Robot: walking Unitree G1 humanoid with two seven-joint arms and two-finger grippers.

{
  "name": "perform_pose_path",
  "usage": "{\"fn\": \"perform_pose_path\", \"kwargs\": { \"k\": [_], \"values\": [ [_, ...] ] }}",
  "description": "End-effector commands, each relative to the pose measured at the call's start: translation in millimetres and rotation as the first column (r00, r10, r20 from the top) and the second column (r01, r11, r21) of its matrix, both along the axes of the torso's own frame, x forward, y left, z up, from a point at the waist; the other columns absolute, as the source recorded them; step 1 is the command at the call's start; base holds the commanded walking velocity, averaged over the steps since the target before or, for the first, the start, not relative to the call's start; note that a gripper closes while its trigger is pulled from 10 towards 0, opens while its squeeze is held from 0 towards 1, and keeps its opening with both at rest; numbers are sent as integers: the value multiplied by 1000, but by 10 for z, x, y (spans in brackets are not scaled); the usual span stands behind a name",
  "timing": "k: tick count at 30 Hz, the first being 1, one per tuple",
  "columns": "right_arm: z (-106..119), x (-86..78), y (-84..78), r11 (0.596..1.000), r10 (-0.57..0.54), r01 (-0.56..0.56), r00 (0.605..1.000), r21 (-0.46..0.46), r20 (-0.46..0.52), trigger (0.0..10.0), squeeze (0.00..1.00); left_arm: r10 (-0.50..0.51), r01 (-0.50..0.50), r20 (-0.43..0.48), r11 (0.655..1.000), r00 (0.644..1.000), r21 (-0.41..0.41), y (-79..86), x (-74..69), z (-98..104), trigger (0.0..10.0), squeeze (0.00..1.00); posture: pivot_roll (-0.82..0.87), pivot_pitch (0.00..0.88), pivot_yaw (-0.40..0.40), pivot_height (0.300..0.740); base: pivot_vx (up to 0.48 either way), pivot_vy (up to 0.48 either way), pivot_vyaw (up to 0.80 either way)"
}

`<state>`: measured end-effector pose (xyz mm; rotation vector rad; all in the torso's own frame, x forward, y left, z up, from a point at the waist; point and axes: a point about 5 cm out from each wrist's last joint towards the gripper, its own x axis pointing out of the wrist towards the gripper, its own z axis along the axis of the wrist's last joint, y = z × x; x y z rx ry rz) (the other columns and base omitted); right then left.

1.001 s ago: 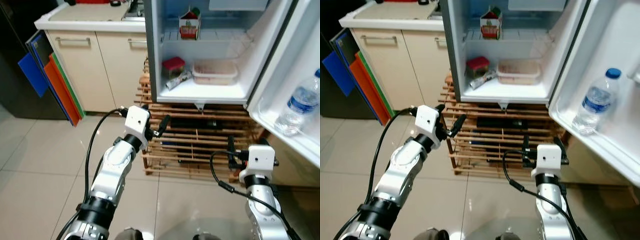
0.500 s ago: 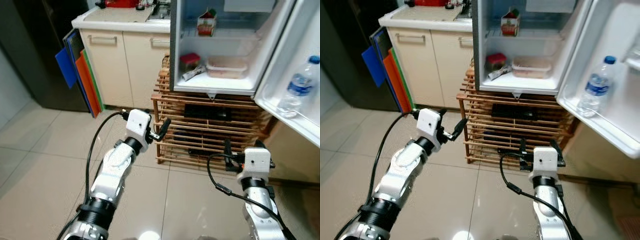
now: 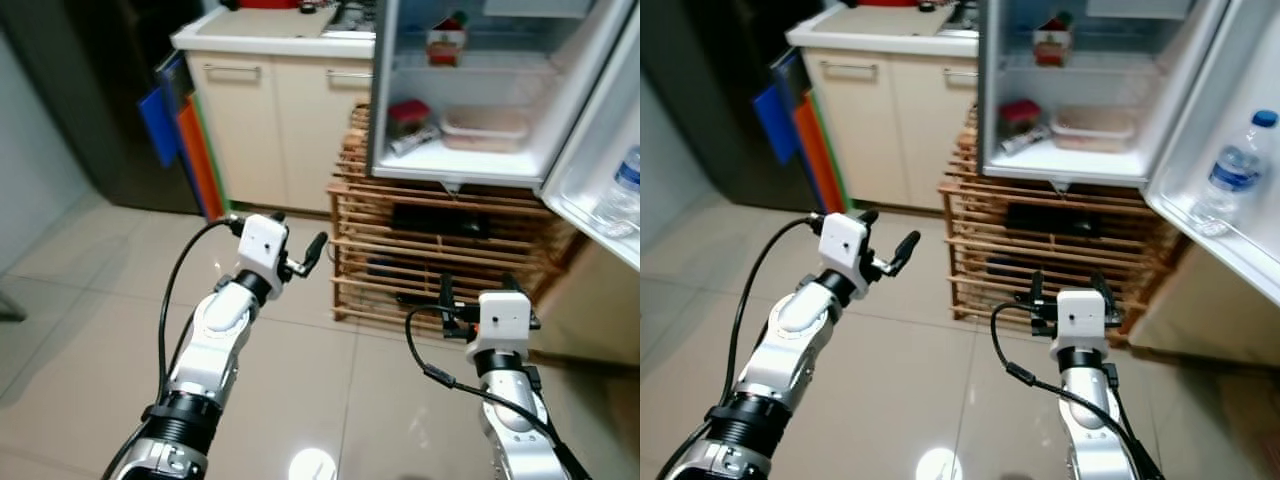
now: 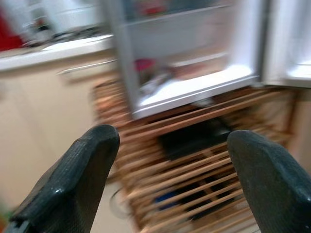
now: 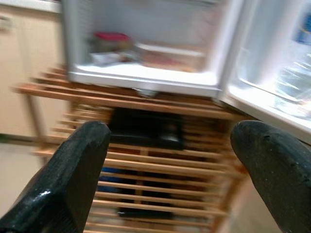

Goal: Restocking fridge

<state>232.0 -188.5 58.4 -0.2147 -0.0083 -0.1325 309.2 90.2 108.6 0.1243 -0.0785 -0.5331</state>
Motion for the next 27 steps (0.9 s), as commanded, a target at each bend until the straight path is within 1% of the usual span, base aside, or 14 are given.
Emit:
{"fn": "perform_pose_path", "kwargs": {
  "k": [1,7,10,11,13,15,16,17,20,24,27],
  "values": [
    [29,26,-10,1000,-9,8,1000,4,16,10000,0,-25,24,26,999,999,24,-39,6,35,10000,0,-171,0,69,740,420,0,0],
    [30,29,8,1000,-5,5,1000,4,19,10000,0,-50,50,9,999,999,20,-76,12,23,10000,0,-174,0,71,740,382,-285,0],
    [34,32,11,1000,-5,5,1000,4,21,10000,0,-57,57,15,998,998,33,-85,13,21,10000,0,-173,0,71,740,376,-295,0],
    [36,34,11,1000,-6,6,1000,4,22,10000,0,-54,53,16,998,998,38,-83,16,21,10000,0,-172,0,71,740,0,0,0],
    [39,37,9,1000,-6,6,1000,3,24,10000,0,-53,53,3,999,999,11,-82,26,27,10000,0,-171,0,71,740,0,0,0],
    [40,40,9,1000,-6,6,1000,3,25,10000,0,-59,59,14,998,998,27,-82,31,39,10000,0,-170,0,70,740,0,0,0],
    [40,42,10,1000,-5,5,1000,2,24,10000,0,-66,65,22,998,998,13,-82,27,54,10000,0,-171,0,71,740,0,0,0],
    [40,45,11,1000,-4,4,1000,2,24,10000,0,-71,70,42,997,997,28,-85,22,70,10000,0,-171,0,71,740,0,-424,0],
    [39,50,15,1000,-4,4,1000,2,25,10000,0,-84,82,55,996,995,38,-97,11,75,10000,0,-172,0,72,740,0,-419,0],
    [38,58,16,1000,-4,4,1000,2,25,10000,0,-109,107,56,994,992,37,-107,-10,66,10000,0,-172,0,72,740,0,-441,0],
    [34,69,11,1000,-2,2,1000,-1,24,10000,0,-131,130,50,991,990,20,-98,-29,57,10000,0,-170,0,68,740,0,-472,0]
  ]
}}
